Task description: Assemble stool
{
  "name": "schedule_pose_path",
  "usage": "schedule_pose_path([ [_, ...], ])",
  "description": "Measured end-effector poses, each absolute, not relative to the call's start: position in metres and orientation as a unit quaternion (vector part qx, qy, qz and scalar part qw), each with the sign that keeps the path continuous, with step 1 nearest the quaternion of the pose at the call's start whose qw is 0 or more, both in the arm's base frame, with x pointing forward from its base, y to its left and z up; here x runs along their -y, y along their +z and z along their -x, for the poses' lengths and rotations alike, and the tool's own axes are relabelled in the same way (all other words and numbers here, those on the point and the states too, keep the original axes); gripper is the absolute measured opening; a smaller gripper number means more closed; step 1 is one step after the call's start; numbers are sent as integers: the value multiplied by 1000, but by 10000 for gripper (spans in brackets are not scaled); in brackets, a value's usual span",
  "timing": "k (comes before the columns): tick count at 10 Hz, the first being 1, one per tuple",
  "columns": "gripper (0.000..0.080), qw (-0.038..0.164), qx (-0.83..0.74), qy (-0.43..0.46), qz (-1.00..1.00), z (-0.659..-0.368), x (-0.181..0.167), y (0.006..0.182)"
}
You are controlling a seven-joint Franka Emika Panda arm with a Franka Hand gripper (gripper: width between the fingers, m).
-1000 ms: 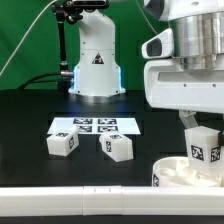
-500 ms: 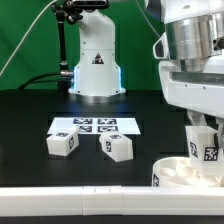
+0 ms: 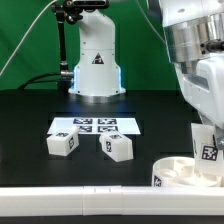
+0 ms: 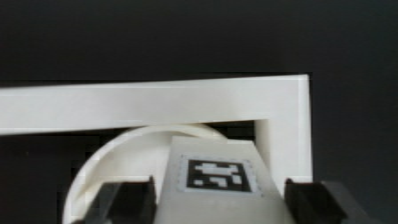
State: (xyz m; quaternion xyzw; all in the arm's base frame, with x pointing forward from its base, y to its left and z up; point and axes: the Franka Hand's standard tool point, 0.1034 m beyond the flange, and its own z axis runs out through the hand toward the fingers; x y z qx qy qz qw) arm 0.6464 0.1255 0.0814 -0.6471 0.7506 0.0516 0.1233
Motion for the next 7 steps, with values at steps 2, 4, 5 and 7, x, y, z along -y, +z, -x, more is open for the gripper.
schedule_pose_path([
  [2, 350, 127, -778, 62, 612, -647, -125, 81],
  [4, 350, 129, -808, 74, 570, -647, -126, 81],
  [5, 349, 130, -821, 79, 550, -647, -127, 81],
  [7, 348, 130, -837, 86, 524, -646, -129, 82],
])
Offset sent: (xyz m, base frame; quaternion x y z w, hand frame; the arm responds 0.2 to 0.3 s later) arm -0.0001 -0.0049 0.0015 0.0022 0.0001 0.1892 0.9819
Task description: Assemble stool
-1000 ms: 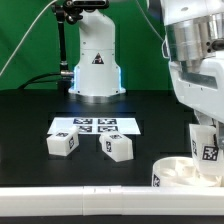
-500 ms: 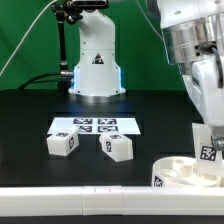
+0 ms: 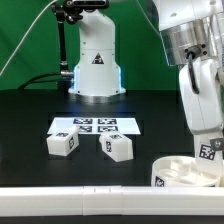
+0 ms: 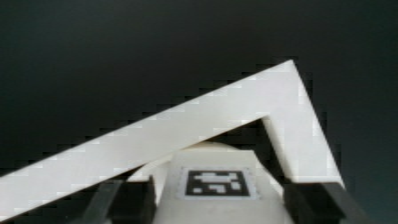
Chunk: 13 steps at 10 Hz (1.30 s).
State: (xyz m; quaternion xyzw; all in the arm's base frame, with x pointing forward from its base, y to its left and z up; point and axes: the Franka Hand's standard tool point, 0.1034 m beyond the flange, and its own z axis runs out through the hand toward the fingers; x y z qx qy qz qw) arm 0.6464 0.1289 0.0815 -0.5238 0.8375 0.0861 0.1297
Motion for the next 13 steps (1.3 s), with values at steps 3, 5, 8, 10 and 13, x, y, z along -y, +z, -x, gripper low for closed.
schedule_pose_path([
  [3, 346, 130, -855, 94, 494, -646, -131, 82],
  [5, 503, 131, -850, 93, 502, -646, -131, 83],
  [8, 644, 143, -837, 86, 520, -651, -132, 99],
  [10, 648, 159, -832, 83, 525, -657, -133, 116],
  [13, 649, 157, -819, 80, 546, -655, -134, 112],
])
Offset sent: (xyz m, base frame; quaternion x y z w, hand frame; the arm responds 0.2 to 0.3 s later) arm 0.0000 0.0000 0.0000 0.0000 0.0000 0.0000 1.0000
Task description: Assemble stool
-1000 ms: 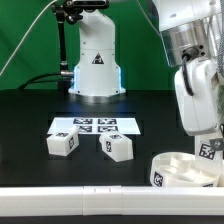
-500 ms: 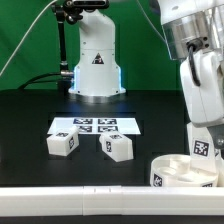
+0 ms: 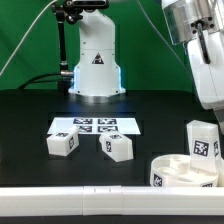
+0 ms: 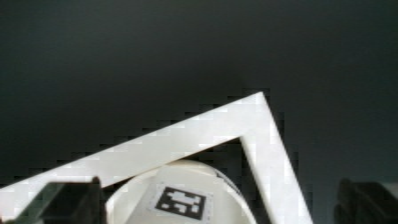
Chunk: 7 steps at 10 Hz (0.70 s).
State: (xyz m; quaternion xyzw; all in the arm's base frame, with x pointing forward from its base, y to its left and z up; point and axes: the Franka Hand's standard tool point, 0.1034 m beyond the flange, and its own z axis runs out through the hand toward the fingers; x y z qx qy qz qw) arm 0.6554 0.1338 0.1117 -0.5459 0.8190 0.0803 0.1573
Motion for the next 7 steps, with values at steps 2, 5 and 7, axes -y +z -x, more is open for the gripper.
schedule_pose_path([
  [2, 649, 138, -735, 88, 659, -650, -138, 114],
  [5, 649, 139, -616, 76, 772, -653, -140, 124],
  [7, 649, 143, -549, 63, 821, -653, -140, 125],
])
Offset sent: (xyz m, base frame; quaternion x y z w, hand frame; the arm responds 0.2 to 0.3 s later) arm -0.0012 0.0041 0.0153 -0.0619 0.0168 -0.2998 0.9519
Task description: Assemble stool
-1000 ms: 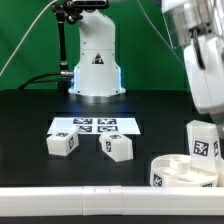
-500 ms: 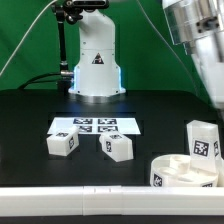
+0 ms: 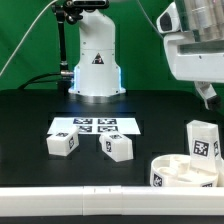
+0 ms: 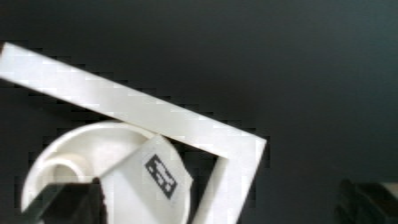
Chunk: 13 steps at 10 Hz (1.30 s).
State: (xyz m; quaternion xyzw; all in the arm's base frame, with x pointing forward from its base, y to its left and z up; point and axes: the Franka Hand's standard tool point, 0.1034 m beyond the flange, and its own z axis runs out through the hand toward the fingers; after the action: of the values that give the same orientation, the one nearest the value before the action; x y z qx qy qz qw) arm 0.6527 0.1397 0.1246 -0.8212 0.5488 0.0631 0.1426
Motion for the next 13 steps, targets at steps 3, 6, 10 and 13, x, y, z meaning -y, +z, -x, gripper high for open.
schedule_pose_path([
  [3, 649, 140, -444, 47, 884, -651, -139, 124],
  [6, 649, 95, -266, 18, 959, -648, -140, 125],
  [10, 649, 70, -80, -5, 994, -647, -144, 127],
  [13, 649, 62, 68, -23, 995, -648, -141, 124],
])
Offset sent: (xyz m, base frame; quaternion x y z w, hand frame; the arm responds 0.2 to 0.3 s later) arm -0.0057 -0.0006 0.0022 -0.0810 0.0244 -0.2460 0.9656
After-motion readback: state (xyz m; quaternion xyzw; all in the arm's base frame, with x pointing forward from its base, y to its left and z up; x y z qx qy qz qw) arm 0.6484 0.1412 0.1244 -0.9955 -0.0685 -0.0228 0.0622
